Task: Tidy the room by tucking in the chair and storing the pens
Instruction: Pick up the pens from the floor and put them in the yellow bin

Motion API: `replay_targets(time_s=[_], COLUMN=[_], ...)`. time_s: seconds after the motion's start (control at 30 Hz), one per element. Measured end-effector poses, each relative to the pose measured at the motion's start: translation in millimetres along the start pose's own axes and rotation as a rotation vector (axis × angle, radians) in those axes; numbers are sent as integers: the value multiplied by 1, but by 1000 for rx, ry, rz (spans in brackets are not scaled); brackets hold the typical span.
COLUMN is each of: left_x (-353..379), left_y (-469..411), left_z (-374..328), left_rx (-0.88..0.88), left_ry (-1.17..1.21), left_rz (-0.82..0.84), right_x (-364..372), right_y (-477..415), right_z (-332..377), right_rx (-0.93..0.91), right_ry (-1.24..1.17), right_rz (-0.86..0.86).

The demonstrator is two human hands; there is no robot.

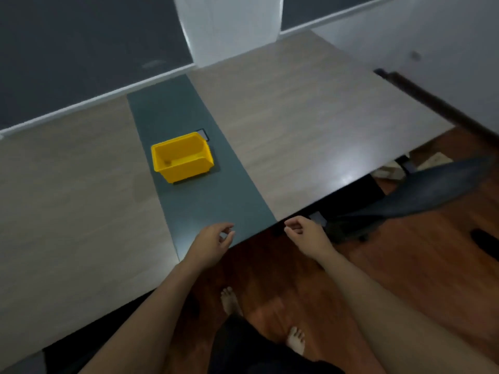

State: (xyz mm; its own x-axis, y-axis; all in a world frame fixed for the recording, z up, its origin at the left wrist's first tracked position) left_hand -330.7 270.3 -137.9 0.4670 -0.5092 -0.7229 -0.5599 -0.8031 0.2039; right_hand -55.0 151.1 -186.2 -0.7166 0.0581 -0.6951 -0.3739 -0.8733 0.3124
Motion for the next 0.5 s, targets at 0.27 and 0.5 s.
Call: replay_targets(time_s=[0.27,0.5], left_x=[69,118], left_y=[-30,-40], left_z=[-109,-205], left_rx=[285,554], left_ry=[-112,-201], left_rz=[274,510], right_x=[-53,-62], right_y=[110,228], right_z=[-99,-146], right_rx=[294,569], right_ry=[-189,-255], right_rz=[-245,-493])
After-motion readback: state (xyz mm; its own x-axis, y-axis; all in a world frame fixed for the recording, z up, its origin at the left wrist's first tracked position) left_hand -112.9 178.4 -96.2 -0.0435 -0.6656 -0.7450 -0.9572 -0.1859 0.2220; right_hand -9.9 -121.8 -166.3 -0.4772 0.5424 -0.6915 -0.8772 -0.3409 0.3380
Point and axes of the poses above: each hand's wrist, its own y-axis away from the middle knuckle, its own x-axis out of the palm, z = x × y, the point moved 3 cm from there along -y, towards the middle knuckle, and after that the axes turned 9 degrees about y, right-handed, at the moved point
